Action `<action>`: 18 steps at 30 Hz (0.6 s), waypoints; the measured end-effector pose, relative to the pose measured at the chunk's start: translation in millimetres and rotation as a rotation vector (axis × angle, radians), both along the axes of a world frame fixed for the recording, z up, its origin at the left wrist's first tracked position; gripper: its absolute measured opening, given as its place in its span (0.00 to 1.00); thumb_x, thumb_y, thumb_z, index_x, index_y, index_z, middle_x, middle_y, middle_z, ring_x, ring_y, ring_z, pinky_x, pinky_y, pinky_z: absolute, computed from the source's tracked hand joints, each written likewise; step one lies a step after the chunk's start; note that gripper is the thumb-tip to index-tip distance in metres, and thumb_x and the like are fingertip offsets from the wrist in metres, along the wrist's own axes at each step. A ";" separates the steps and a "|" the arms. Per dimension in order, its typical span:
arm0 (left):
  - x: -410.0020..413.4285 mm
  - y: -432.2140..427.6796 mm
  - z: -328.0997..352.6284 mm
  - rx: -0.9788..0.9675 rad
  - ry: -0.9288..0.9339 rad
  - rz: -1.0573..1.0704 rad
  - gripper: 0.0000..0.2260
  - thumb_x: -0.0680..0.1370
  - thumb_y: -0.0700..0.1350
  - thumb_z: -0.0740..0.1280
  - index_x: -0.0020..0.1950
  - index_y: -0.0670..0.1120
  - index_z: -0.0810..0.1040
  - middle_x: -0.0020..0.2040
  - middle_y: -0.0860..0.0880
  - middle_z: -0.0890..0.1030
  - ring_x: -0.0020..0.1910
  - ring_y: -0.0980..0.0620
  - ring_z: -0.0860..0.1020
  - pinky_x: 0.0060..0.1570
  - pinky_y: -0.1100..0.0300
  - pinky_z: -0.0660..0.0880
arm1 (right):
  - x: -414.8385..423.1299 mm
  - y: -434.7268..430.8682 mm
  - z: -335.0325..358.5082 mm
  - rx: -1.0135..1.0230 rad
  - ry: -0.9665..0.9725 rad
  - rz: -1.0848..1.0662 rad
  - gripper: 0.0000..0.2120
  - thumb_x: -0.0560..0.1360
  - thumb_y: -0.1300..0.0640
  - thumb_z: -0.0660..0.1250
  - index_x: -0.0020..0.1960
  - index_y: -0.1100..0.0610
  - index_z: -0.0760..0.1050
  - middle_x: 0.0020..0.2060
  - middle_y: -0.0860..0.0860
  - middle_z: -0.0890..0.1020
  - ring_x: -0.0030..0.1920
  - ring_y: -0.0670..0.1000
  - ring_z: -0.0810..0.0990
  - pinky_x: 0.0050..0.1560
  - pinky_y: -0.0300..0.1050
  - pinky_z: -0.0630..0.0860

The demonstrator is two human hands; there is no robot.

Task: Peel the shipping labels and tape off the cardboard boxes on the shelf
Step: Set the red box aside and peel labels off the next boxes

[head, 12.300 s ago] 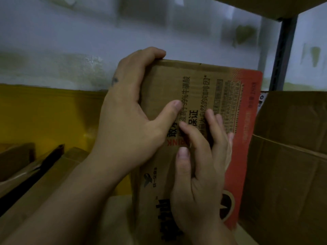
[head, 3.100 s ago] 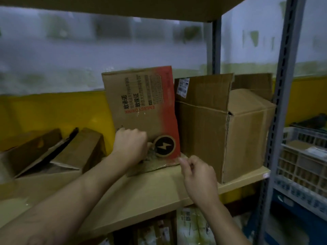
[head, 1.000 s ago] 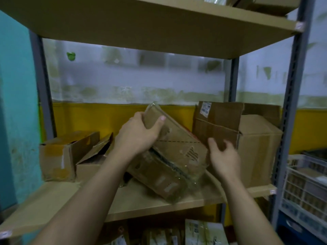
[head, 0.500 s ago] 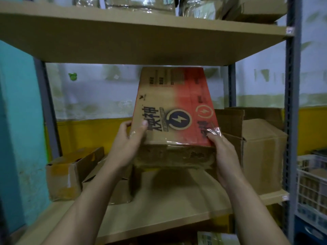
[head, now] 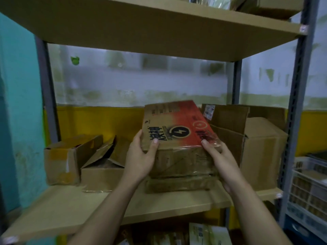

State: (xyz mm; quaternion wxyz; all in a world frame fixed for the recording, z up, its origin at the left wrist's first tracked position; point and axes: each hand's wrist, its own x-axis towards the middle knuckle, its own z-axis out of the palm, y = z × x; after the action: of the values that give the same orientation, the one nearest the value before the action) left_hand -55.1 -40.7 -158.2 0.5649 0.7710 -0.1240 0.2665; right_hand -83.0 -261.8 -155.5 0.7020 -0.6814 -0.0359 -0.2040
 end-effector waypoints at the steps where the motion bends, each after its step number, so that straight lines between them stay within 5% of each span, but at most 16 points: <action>1: 2.7 -0.6 -3.0 0.038 -0.002 0.016 0.31 0.78 0.61 0.64 0.78 0.53 0.59 0.69 0.55 0.70 0.68 0.53 0.70 0.67 0.48 0.71 | 4.3 -0.3 -5.1 0.019 0.032 -0.025 0.23 0.69 0.39 0.72 0.61 0.45 0.74 0.51 0.48 0.85 0.52 0.51 0.84 0.59 0.55 0.77; 11: 8.4 16.8 -18.4 0.238 -0.088 0.107 0.36 0.78 0.56 0.68 0.79 0.58 0.52 0.77 0.51 0.60 0.72 0.51 0.65 0.64 0.57 0.66 | 24.3 4.7 -16.7 -0.050 0.120 -0.227 0.17 0.75 0.41 0.67 0.60 0.48 0.72 0.49 0.46 0.80 0.51 0.49 0.80 0.57 0.54 0.76; 18: 7.8 13.6 -8.1 0.474 -0.072 0.132 0.34 0.73 0.56 0.73 0.74 0.62 0.59 0.75 0.57 0.52 0.74 0.48 0.62 0.66 0.49 0.70 | 24.7 11.9 -14.2 -0.175 0.141 -0.178 0.23 0.76 0.39 0.63 0.66 0.50 0.72 0.54 0.47 0.81 0.56 0.50 0.79 0.62 0.55 0.74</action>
State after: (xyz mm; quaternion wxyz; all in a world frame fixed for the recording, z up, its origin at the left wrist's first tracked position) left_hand -47.4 -27.2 -166.2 0.3449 0.8784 -0.1524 0.2937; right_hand -58.2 -249.9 -169.7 0.6197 -0.7532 0.0563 -0.2131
